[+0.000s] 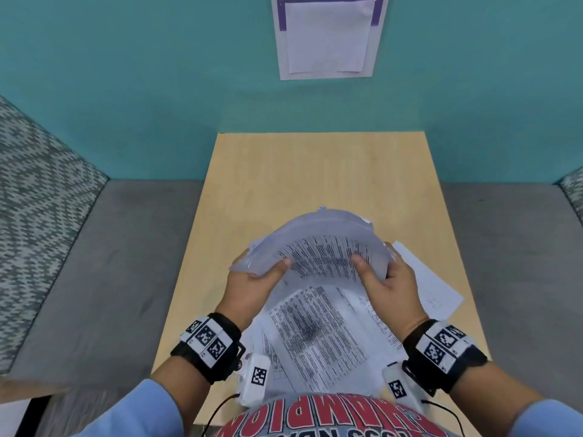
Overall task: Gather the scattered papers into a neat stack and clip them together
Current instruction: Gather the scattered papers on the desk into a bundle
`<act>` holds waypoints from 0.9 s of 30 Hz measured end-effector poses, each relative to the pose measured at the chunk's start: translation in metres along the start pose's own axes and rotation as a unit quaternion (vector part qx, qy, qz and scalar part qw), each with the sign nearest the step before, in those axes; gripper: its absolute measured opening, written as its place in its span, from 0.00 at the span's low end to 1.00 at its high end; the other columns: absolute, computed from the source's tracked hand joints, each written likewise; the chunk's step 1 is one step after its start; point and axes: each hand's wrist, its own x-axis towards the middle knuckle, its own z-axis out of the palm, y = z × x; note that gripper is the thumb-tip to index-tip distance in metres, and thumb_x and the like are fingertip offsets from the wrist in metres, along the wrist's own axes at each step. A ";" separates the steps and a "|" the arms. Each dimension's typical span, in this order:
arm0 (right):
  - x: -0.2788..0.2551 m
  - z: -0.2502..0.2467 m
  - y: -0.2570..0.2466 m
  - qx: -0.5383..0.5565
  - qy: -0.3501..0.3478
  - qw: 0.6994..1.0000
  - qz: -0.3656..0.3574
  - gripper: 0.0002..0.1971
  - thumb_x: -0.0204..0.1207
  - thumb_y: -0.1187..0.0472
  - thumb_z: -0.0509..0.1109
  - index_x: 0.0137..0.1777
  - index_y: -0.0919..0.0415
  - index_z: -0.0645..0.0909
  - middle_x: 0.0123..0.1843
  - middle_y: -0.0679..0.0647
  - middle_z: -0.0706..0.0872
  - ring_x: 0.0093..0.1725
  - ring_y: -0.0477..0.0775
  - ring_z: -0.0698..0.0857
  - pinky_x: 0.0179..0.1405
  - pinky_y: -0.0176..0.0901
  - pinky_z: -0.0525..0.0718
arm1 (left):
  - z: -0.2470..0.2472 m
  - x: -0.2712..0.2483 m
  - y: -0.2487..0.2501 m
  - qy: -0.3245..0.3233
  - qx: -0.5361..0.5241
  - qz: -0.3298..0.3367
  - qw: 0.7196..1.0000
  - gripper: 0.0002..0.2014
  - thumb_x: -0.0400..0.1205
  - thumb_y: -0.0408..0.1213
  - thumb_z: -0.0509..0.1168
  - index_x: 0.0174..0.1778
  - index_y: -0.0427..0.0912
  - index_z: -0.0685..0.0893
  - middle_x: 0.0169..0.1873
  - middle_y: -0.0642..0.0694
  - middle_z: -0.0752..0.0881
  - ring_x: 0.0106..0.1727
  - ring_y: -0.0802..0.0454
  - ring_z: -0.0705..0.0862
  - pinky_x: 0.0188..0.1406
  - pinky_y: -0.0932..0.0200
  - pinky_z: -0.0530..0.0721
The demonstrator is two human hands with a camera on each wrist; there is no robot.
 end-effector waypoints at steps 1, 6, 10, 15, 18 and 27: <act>0.000 0.000 0.005 0.002 -0.003 1.000 0.002 0.10 0.83 0.58 0.76 0.59 0.41 0.85 0.52 0.41 0.94 0.51 0.35 0.91 0.52 0.28 0.86 | -0.001 0.002 0.000 -0.010 -0.003 -0.007 1.000 0.19 0.81 0.32 0.79 0.57 0.65 0.92 0.54 0.58 0.95 0.55 0.57 0.92 0.64 0.62 0.88; 0.000 0.007 0.019 -0.003 -0.044 0.991 0.124 0.09 0.81 0.58 0.79 0.42 0.50 0.82 0.22 0.30 0.87 0.24 0.28 0.83 0.35 0.31 0.80 | 0.003 0.004 -0.008 -0.023 0.071 -0.054 0.996 0.14 0.84 0.34 0.78 0.47 0.62 0.88 0.42 0.52 0.92 0.40 0.67 0.89 0.55 0.52 0.85; 0.002 0.005 0.010 0.032 0.001 0.996 0.084 0.07 0.78 0.58 0.82 0.44 0.46 0.87 0.34 0.30 0.93 0.36 0.27 0.89 0.39 0.26 0.85 | 0.002 0.003 0.002 -0.007 0.024 -0.001 1.000 0.15 0.83 0.33 0.78 0.60 0.57 0.89 0.50 0.65 0.95 0.55 0.69 0.91 0.60 0.64 0.89; -0.001 0.000 0.018 -0.017 -0.069 0.991 0.110 0.09 0.73 0.54 0.86 0.51 0.51 0.91 0.39 0.30 0.95 0.42 0.29 0.92 0.52 0.29 0.90 | -0.005 0.004 -0.008 -0.046 0.033 -0.015 0.998 0.20 0.77 0.37 0.83 0.65 0.47 0.90 0.58 0.46 0.95 0.61 0.46 0.93 0.63 0.55 0.90; -0.002 0.000 0.024 -0.046 -0.116 0.982 0.142 0.11 0.75 0.56 0.85 0.57 0.50 0.92 0.43 0.30 0.95 0.47 0.30 0.93 0.61 0.43 0.92 | -0.004 -0.001 -0.020 -0.045 0.058 -0.063 0.995 0.12 0.80 0.32 0.80 0.58 0.44 0.92 0.37 0.56 0.96 0.41 0.55 0.92 0.40 0.74 0.85; -0.005 0.013 0.027 0.021 -0.137 0.979 0.152 0.22 0.69 0.53 0.89 0.61 0.55 0.90 0.51 0.45 0.97 0.54 0.40 0.95 0.63 0.49 0.92 | -0.011 -0.003 -0.028 -0.107 0.033 -0.077 0.991 0.33 0.73 0.31 0.86 0.75 0.46 0.85 0.66 0.47 0.93 0.71 0.50 0.90 0.75 0.40 0.86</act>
